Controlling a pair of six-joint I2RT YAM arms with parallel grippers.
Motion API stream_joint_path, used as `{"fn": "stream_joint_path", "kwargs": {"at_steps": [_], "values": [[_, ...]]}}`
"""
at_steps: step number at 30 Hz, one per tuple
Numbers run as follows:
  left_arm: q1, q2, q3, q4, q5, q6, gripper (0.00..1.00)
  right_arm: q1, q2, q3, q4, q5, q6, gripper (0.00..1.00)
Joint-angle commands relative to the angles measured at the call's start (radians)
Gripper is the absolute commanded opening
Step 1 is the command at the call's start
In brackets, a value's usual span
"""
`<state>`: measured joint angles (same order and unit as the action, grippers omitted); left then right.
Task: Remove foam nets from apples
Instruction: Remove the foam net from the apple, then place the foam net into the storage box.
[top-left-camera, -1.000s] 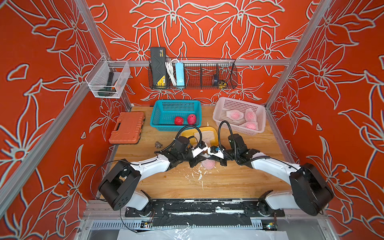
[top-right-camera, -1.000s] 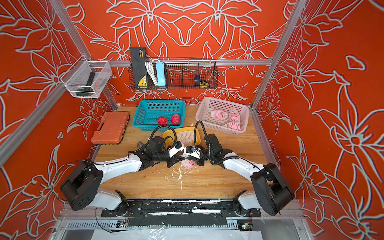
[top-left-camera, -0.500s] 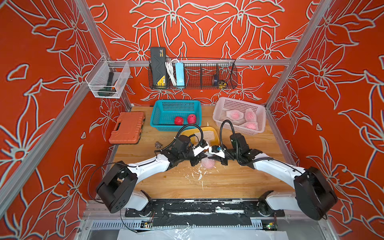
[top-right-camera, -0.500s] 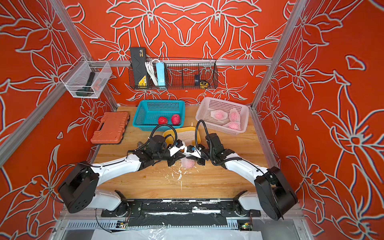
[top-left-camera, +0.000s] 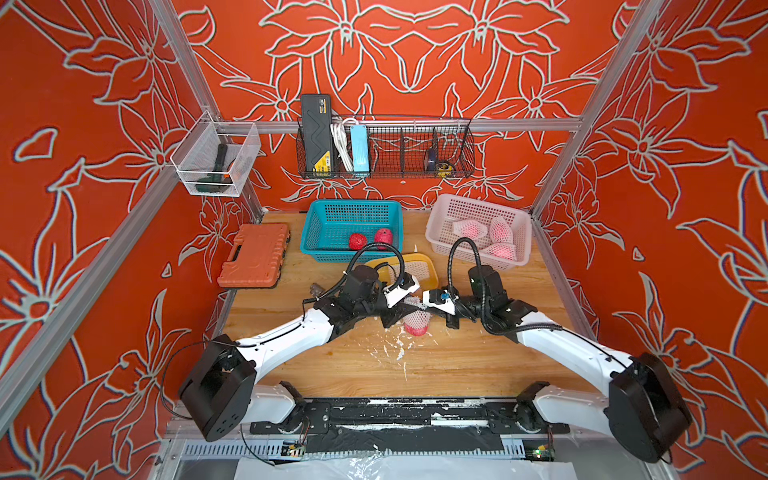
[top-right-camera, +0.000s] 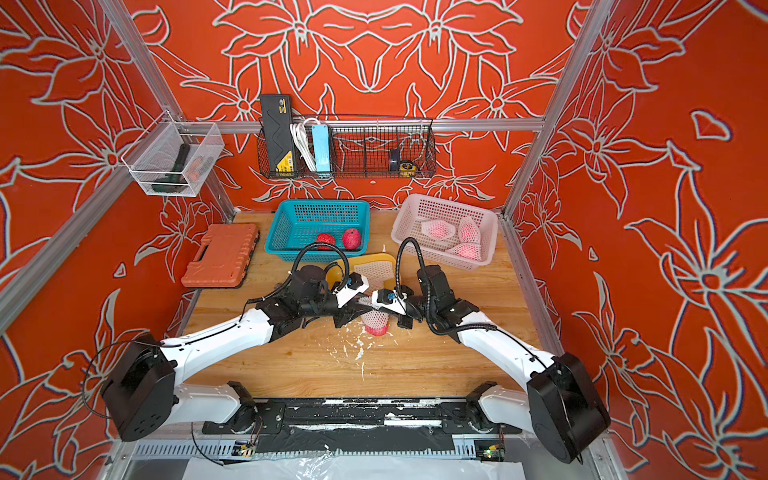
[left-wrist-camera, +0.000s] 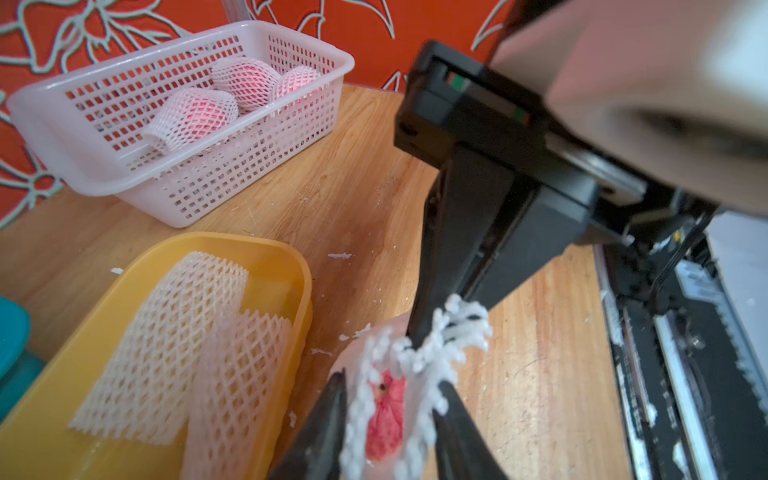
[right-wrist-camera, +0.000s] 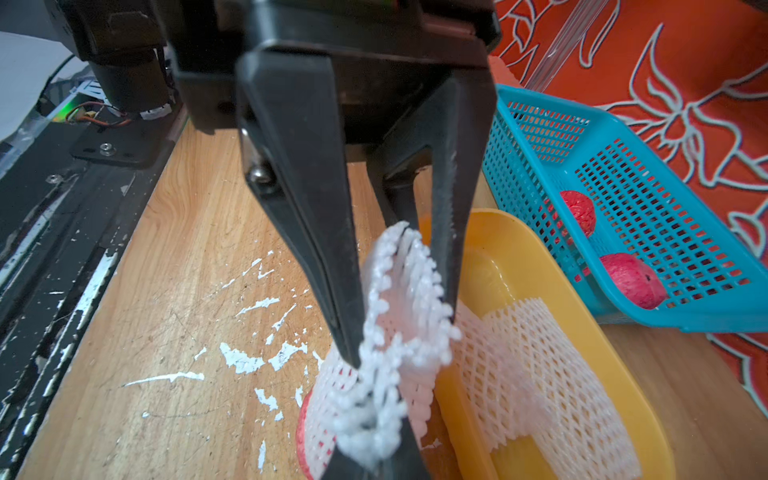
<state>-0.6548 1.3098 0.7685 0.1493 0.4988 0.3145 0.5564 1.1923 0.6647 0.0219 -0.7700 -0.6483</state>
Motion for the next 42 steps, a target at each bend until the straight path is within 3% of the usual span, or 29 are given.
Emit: {"fn": "stream_joint_path", "kwargs": {"at_steps": [1, 4, 7, 11, 18, 28, 37, 42], "values": [[-0.003, -0.048, 0.027, 0.006, -0.033, -0.032, 0.55, -0.006, -0.04, 0.035, -0.05, 0.053, 0.012, 0.05], [-0.001, -0.089, 0.039, 0.031, -0.127, -0.055, 0.76, -0.007, -0.062, 0.089, -0.121, 0.132, 0.022, 0.06], [0.03, -0.123, 0.056, 0.031, -0.238, -0.073, 0.86, -0.007, -0.062, 0.155, -0.213, 0.232, -0.01, 0.08], [0.135, -0.155, 0.047, 0.02, -0.242, -0.137, 0.87, -0.009, -0.054, 0.215, -0.266, 0.315, -0.065, 0.09], [0.214, -0.169, 0.003, -0.042, -0.301, -0.17, 0.87, -0.007, 0.06, 0.34, -0.294, 0.465, -0.146, 0.07], [0.234, -0.191, -0.072, -0.068, -0.404, -0.192, 0.87, 0.026, 0.361, 0.472, -0.223, 0.534, -0.293, 0.12], [0.237, -0.217, -0.101, -0.088, -0.427, -0.174, 0.87, 0.092, 0.539, 0.594, -0.241, 0.481, -0.271, 0.27], [0.237, -0.22, -0.104, -0.099, -0.419, -0.152, 0.87, 0.097, 0.54, 0.611, -0.288, 0.383, -0.238, 0.5]]}}
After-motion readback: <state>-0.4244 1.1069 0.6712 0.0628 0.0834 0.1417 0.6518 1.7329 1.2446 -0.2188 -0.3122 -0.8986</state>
